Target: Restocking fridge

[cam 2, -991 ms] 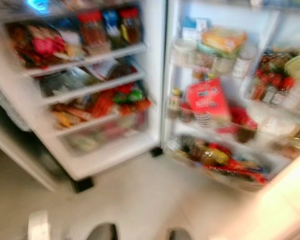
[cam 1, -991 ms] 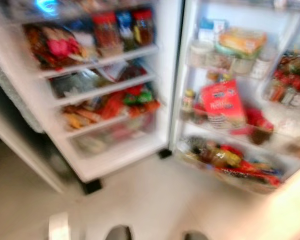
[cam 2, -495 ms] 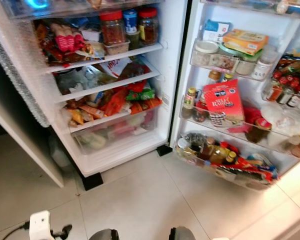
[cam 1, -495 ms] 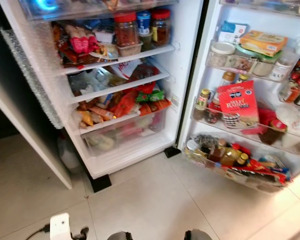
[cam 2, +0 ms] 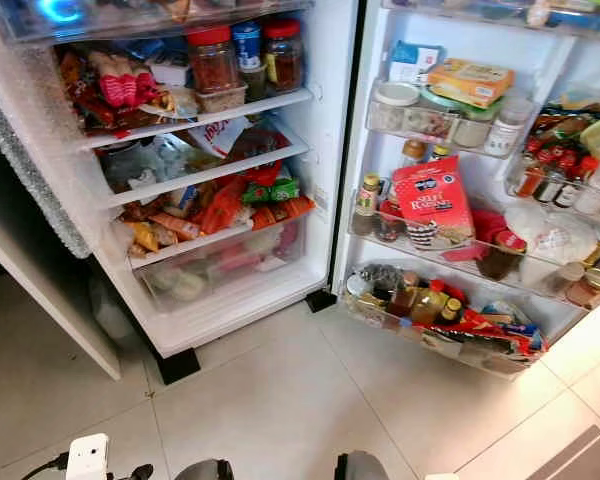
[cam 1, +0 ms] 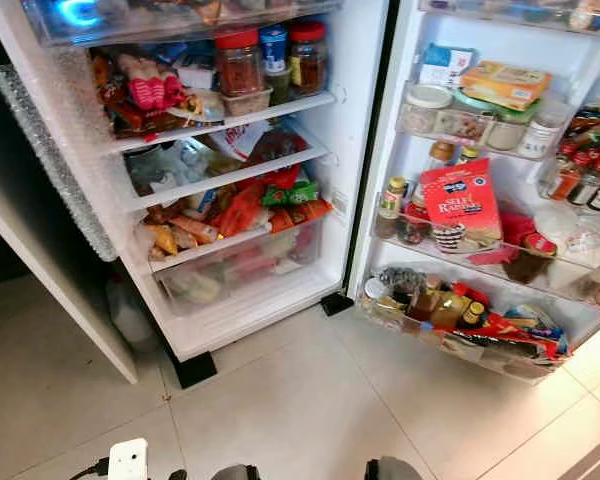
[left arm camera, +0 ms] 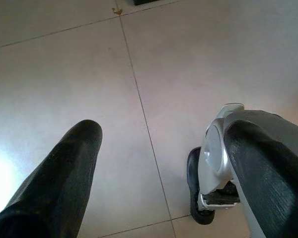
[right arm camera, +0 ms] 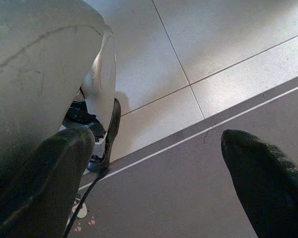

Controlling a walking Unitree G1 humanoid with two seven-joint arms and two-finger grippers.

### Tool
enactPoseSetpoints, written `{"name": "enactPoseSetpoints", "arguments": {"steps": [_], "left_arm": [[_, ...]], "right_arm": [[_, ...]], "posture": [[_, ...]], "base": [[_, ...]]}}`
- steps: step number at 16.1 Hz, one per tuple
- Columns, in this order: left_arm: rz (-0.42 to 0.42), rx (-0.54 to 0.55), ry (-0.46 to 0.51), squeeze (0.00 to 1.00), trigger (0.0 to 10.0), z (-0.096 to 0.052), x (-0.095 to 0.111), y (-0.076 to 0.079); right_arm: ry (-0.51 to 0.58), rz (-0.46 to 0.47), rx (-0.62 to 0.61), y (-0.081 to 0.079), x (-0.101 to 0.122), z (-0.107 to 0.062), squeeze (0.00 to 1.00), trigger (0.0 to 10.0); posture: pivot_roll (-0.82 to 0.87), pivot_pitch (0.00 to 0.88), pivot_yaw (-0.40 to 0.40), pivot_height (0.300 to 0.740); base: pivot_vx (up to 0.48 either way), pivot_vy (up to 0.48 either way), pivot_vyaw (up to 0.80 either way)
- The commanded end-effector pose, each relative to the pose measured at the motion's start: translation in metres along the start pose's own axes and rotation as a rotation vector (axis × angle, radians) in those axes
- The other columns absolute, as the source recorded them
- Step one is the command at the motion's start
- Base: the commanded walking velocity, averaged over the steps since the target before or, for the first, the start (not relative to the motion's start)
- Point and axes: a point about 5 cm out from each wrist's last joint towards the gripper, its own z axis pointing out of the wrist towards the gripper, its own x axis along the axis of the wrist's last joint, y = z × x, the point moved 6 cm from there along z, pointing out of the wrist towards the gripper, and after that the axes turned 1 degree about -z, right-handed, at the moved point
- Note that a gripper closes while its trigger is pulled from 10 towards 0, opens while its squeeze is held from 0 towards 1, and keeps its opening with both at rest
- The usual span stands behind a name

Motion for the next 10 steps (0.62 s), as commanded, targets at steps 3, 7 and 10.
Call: {"name": "enactPoseSetpoints", "arguments": {"steps": [3, 7, 10], "left_arm": [[0.02, 0.002, -0.035, 0.0, 10.0, -0.0011, -0.0074, -0.0029], [0.019, 0.0, -0.038, 0.0, 10.0, -0.0008, -0.0069, -0.0025], [0.022, -0.007, -0.036, 0.0, 10.0, -0.0001, -0.0051, -0.0004]], "right_arm": [[0.029, 0.007, 0.091, -0.0273, 0.007, 0.0039, 0.0, 10.0], [0.028, 0.009, 0.093, -0.0276, 0.007, 0.004, 0.0, 10.0], [0.03, 0.011, 0.091, -0.0274, 0.0079, 0.0041, 0.0, 10.0]], "posture": [[0.0, 0.023, 0.022, 0.692], [0.0, 0.023, 0.022, 0.732], [0.0, 0.02, 0.024, 0.74]], "base": [[0.0, 0.0, 0.0], [0.0, 0.0, 0.0], [0.0, 0.0, 0.0]]}}
